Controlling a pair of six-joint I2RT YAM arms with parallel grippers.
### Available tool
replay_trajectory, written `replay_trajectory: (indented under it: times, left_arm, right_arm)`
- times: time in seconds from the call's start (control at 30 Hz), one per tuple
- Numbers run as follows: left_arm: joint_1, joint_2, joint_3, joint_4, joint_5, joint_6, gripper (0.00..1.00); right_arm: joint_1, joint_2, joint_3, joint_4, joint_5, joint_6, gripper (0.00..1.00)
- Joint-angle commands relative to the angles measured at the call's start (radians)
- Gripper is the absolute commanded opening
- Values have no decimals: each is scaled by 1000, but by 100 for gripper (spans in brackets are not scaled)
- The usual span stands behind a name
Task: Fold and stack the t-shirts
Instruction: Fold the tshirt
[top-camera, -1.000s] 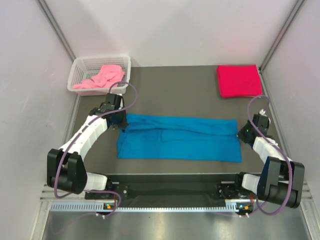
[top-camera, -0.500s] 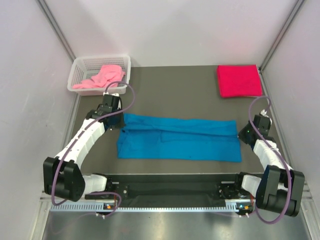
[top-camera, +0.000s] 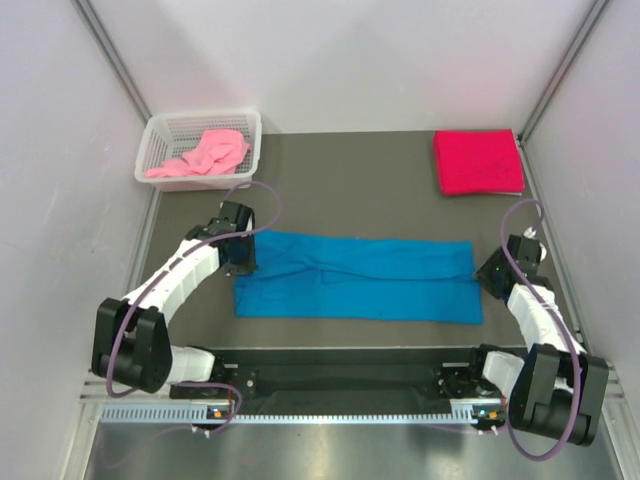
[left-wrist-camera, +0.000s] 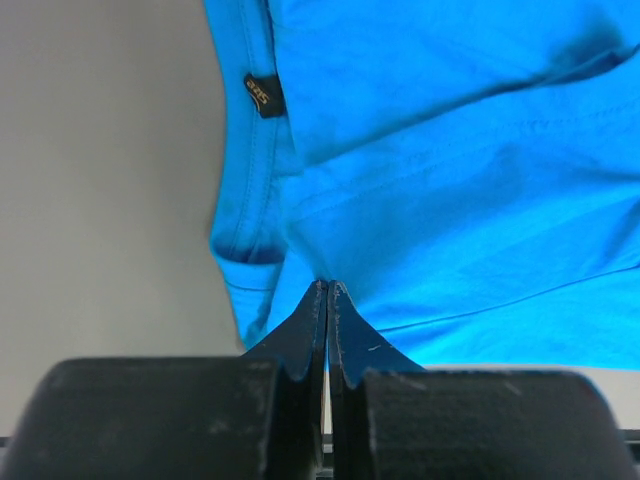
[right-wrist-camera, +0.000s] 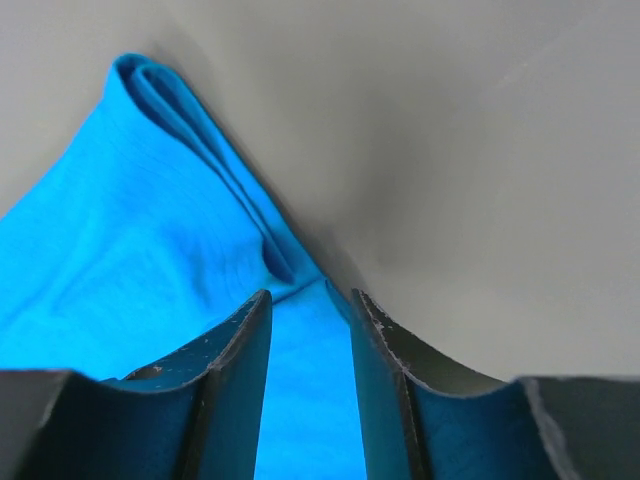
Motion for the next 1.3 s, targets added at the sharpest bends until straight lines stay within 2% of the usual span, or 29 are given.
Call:
replay_trajectory:
  times: [0.0,0.13,0.27,0.33,0.47,0.6,0.67,0.83,1.0,1.03,1.07,1.17,1.27]
  left_arm:
    - [-12,-6,39,-19,-30,-2,0]
    - [-19,8,73,-61,-95,-12,1]
    - [-25,0,137,-93,-147,-12,21]
    - [-25,1,191,-91,-170,-7,24]
    - [-25,38,283,-84,-140,-9,25]
    - [-23,83,257,89,-9,-1,27]
    - [-20,161,261,134,31,-13,27]
    - [-22,375,379,99,98,-38,26]
    - [-20,477,412,131,101,-41,25]
    - [-20,506,418,130,94,-44,26]
    - [-20,520,421,130,82,-45,25]
    - [-20,577,435,114,25,-55,25]
    - [-20,617,433,107,-24,-64,25]
  right_arm:
    - [-6,-44,73,-45,15,19,38]
    - [-5,-2,99,-25,-46,11,37]
    - [-6,55,162,-40,-68,-23,37]
    - [-6,98,198,-51,-114,-38,36]
    - [-6,152,234,-115,-111,-37,36]
    - [-5,123,211,-147,-88,32,36]
    - [-5,110,183,-138,-72,81,36]
    - [-3,123,151,-107,-59,111,36]
    - [-3,166,146,-91,-43,108,35]
    - [-2,169,149,-89,-33,106,34]
    - [-3,169,153,-88,-23,102,28]
    - [-5,170,159,-34,-3,82,0]
    - [-3,155,183,-12,24,56,0]
